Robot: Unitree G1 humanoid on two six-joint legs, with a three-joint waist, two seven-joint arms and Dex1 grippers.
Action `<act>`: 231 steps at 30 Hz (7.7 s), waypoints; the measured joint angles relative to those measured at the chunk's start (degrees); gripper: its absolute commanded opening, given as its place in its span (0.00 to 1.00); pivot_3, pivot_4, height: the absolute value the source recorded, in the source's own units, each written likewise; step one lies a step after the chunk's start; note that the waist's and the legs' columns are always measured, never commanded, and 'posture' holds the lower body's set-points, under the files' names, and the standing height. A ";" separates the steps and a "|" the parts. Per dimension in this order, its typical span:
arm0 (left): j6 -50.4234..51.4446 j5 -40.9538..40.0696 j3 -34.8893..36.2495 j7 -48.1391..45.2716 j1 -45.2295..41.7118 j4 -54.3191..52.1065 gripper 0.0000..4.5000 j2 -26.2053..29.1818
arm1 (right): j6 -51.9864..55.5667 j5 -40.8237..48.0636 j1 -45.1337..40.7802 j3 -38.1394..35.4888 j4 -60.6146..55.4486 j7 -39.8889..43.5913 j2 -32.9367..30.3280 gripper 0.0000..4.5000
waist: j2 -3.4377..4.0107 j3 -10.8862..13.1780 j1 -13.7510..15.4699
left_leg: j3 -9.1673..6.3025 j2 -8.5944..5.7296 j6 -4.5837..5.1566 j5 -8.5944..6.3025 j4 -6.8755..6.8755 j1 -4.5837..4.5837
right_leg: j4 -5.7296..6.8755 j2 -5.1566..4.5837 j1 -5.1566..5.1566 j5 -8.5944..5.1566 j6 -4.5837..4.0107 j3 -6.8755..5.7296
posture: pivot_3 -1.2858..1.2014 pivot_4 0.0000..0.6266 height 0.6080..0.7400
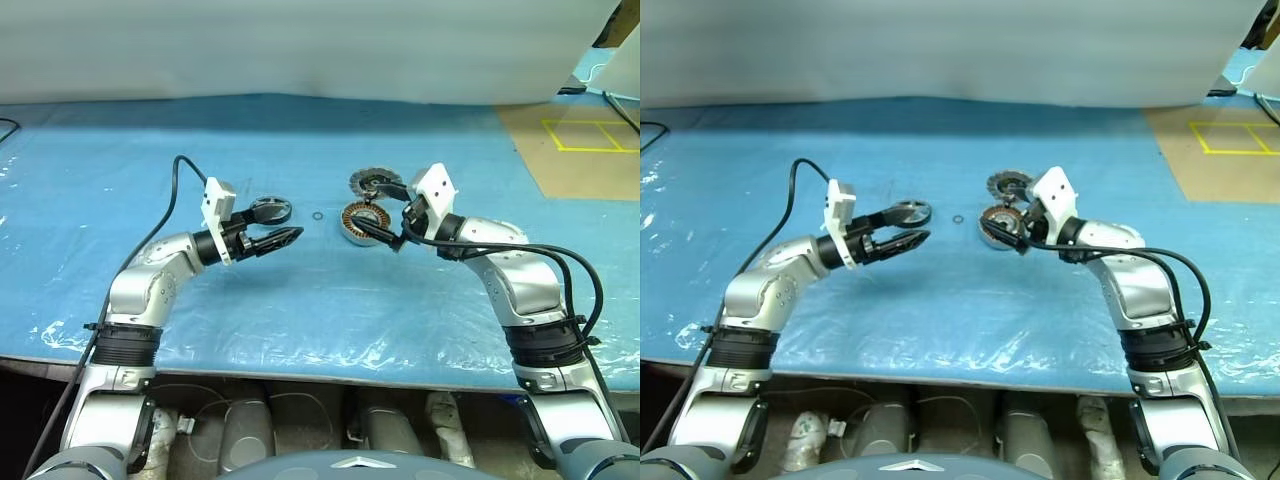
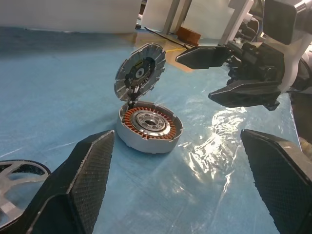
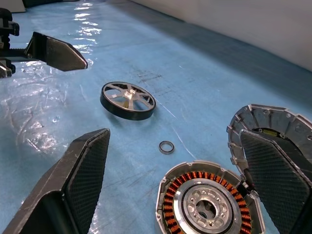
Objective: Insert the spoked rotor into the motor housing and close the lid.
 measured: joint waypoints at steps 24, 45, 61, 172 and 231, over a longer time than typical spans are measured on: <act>0.14 -0.20 0.00 0.72 -0.24 0.00 0.97 -1.00 | -1.01 -2.39 1.10 0.10 0.01 -0.24 -0.36 0.99 | 0.00 0.00 0.01 | 0.00 0.00 0.00 0.00 0.00 0.00 | 0.00 0.00 0.00 0.00 0.00 0.00 | 0.52 0.24 1.00; -11.33 13.41 -1.53 15.95 -9.65 14.73 0.97 -9.65 | -2.49 -5.45 3.44 0.00 0.98 -2.55 -1.01 0.99 | 0.00 0.00 0.46 | -0.04 -0.04 0.00 0.01 0.05 -0.08 | -0.04 -0.03 0.00 0.02 0.04 -0.03 | 0.52 0.24 1.00; -17.29 17.73 -3.31 14.41 -17.20 29.56 0.97 -15.30 | -2.28 -5.97 8.51 -0.56 -3.39 -5.64 -1.12 0.99 | -0.01 0.00 0.77 | -0.06 -0.04 0.02 0.01 0.01 -0.08 | -0.05 -0.03 0.00 0.02 0.04 -0.05 | 0.52 0.24 1.00; -3.96 4.53 -4.82 -3.01 4.34 -1.95 0.97 0.26 | -27.21 -26.81 -19.81 22.63 23.51 40.09 -1.41 0.81 | 0.06 0.06 -0.21 | 0.02 0.55 0.11 0.03 0.65 -0.19 | 0.32 0.13 -0.05 0.12 -0.36 -0.35 | 0.52 0.24 1.00; -29.83 32.25 -3.22 29.20 -36.13 69.35 0.97 -26.08 | 19.99 4.53 14.98 -2.65 -14.39 2.19 -9.26 0.81 | -0.01 0.09 3.27 | -0.25 -0.14 0.12 0.06 0.21 -0.37 | -0.25 -0.23 0.05 0.18 0.28 -0.37 | 0.52 0.24 1.00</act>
